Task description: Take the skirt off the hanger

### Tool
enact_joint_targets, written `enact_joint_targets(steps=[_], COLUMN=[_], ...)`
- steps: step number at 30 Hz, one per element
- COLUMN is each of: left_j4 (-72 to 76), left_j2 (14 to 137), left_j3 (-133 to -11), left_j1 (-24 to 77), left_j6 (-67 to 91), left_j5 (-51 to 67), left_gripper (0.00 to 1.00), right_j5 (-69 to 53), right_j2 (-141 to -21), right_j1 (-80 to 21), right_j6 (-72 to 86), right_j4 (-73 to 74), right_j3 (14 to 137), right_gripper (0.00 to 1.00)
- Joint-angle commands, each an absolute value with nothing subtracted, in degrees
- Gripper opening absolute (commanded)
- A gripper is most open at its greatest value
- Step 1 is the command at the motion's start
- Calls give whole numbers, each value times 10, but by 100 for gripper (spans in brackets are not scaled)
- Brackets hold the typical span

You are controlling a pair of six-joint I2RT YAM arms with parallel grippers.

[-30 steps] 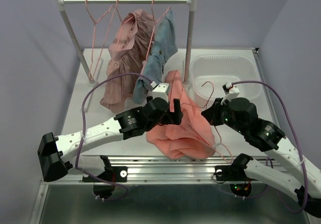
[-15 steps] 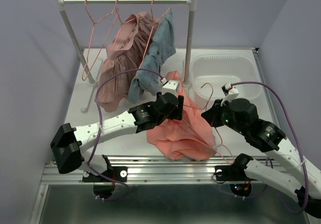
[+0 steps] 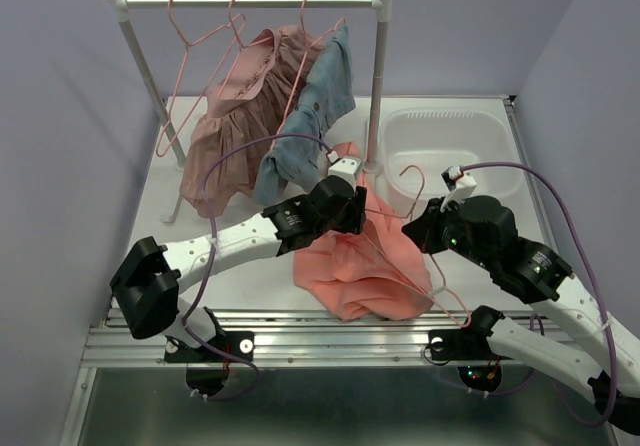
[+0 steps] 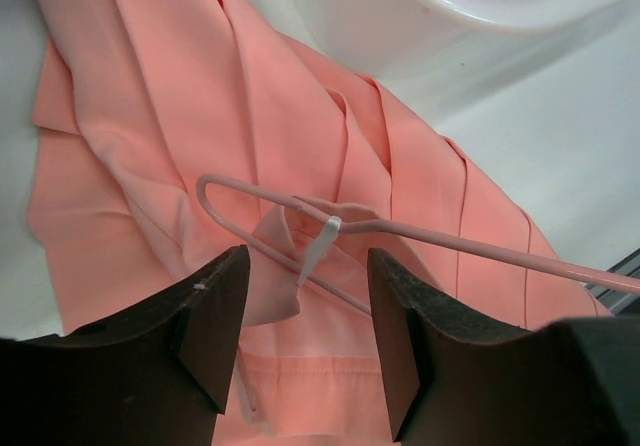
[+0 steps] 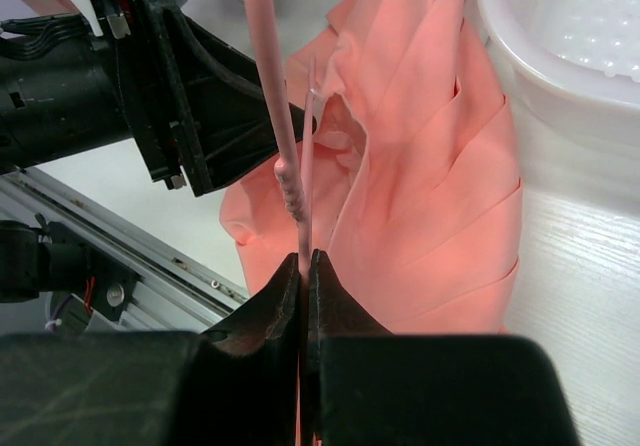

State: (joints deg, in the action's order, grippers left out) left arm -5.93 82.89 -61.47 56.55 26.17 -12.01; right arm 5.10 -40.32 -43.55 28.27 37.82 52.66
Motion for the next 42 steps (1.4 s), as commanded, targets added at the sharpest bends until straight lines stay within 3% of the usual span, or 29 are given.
enact_joint_targets(steps=[1,8,11,12,14,25,38,42], left_j4=[-33,-38,-42,-44,-48,-54,-57,-60], left_j2=[833,858,860,860,858,814,816,819], left_j3=[-617,-634,-636,-635,-635,-605,-589,-585], left_j1=[566,565,563,563,561,555,461,448], left_j6=[240,239,239,241,243,248,275,281], left_j5=[-110,-111,-114,-116,-118,-122,-92,-90], left_gripper=[58,39,22,11,1,0,0,0], right_j5=[39,33,33,34,39,96,-124,-128], right_j2=[-400,-404,-404,-404,-405,-416,-403,-387], right_j1=[-437,-437,-437,-437,-437,-437,-437,-437], right_j6=[275,275,275,273,273,270,229,235], right_j4=[368,367,367,367,369,412,448,440], right_j3=[562,565,566,565,565,571,573,583], right_gripper=[1,1,1,1,1,1,1,1])
